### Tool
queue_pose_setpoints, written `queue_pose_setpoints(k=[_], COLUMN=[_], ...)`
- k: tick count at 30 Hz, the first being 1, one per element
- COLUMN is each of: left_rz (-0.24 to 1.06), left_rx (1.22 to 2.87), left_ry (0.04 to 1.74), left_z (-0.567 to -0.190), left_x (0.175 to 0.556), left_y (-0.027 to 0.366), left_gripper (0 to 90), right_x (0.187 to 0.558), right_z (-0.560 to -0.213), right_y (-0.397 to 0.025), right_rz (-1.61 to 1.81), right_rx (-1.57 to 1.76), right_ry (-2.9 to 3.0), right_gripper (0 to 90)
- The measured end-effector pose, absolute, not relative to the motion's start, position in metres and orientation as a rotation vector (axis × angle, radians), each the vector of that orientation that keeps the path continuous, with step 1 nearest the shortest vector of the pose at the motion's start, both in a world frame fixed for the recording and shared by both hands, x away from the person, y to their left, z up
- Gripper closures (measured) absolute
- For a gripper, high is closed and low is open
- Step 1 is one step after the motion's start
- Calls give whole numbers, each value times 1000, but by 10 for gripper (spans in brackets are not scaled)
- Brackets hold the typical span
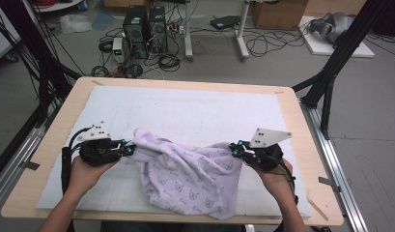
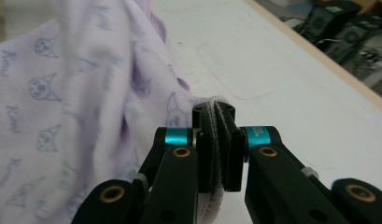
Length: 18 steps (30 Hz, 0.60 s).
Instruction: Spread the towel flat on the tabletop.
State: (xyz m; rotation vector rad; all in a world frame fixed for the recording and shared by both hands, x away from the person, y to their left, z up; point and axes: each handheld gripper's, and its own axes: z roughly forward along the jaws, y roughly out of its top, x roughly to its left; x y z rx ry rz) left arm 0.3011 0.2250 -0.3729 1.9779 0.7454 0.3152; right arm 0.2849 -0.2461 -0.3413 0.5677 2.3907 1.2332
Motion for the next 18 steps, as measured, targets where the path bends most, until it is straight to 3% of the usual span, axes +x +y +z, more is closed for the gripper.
queue_pose_setpoints(k=[4,6,8,9,12,13,18], left_rz=[280,259,239,233,223,219,176], left_rx=[2021,2025,2013,2008,1995,1983,1976], left_ry=[790,823,845,850,853,851,822], left_z=[-389,-397,-401,-400,-394,-392,-389], left_x=[308,311,311,312,316,318,327], left_y=[226,229,234,235,234,232,212], left_gripper=[757,644,623,576,528,491,415], right_x=[286,293,294,296,297,300,313], right_z=[-357,-389,-398,-408,-406,-398,-393], right_y=[-259,-269,-272,-273,-273,-272,-264], right_rz=[1206,1145,1144,1151,1171,1218,1230], right_rx=[642,741,764,801,798,808,780], right_ry=[2396,2469,2497,2532,2512,2473,2476], right_gripper=[872,868,862,783,710,606,504])
